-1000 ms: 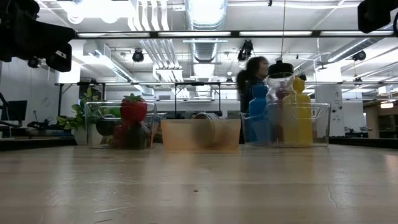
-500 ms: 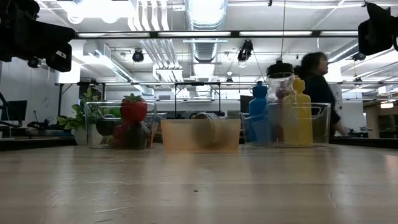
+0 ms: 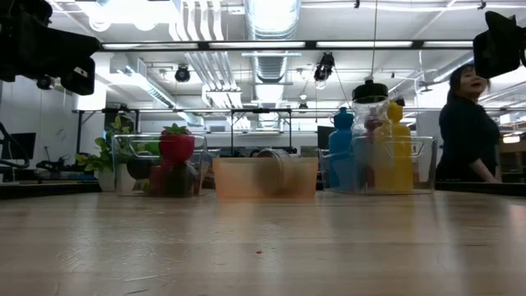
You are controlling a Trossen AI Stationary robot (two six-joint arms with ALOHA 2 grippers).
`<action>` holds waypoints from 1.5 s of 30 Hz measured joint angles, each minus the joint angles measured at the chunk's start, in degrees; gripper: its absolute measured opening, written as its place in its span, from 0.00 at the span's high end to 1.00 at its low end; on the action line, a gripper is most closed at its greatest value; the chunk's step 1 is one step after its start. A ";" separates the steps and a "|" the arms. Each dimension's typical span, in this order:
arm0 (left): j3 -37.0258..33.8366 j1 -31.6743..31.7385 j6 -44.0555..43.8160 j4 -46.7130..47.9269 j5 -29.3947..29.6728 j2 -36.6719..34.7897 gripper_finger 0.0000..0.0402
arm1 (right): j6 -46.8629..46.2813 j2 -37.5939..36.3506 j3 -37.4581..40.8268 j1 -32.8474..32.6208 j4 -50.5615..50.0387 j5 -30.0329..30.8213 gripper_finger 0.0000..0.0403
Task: Pick & Place Food Item
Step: Return to Home Position
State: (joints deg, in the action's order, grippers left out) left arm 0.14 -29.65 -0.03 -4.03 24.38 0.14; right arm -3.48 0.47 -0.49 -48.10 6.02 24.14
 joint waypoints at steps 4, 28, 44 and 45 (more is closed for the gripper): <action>0.00 0.00 0.00 0.00 0.00 0.00 0.96 | 0.04 0.02 0.00 0.00 -0.01 -0.02 0.11; 0.00 0.00 -0.15 0.00 0.00 0.00 0.96 | 0.64 0.04 -0.04 0.00 -1.58 4.25 0.29; 0.00 0.00 0.04 0.00 0.00 -0.02 0.96 | 0.65 0.11 -0.04 0.00 -2.27 4.42 0.86; 0.00 0.00 0.04 0.00 0.00 -0.02 0.96 | 0.63 0.11 -0.04 0.00 -2.27 4.42 0.89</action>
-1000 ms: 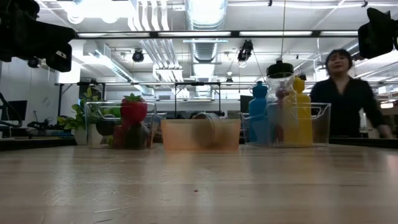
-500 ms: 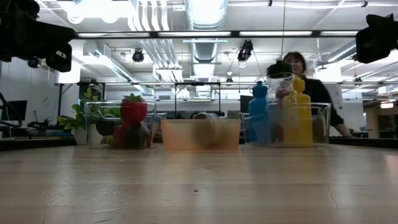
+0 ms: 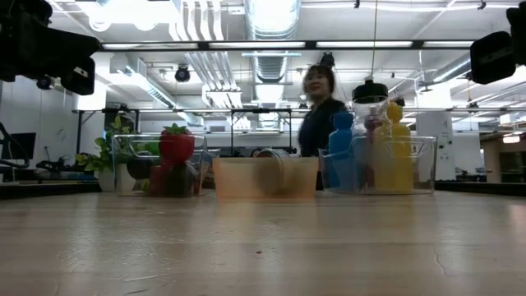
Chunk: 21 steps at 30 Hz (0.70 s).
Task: Pick & Place Food Item
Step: Return to Home Position
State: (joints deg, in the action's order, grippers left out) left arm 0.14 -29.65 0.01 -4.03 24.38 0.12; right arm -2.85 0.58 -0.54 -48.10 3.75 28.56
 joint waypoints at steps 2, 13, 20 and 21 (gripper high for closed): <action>0.00 0.00 0.00 0.00 0.00 0.00 0.96 | 0.02 0.00 0.00 0.00 0.00 -0.07 0.94; 0.00 0.00 -0.02 0.00 0.01 0.01 0.96 | -0.15 0.00 0.00 0.00 0.00 -0.33 0.98; 0.00 0.00 -0.02 0.00 0.00 0.00 0.96 | 0.01 0.00 0.00 0.00 0.00 -0.35 0.98; 0.00 0.00 -0.02 0.00 0.00 0.00 0.96 | 0.01 0.00 0.00 0.00 0.00 -0.35 0.98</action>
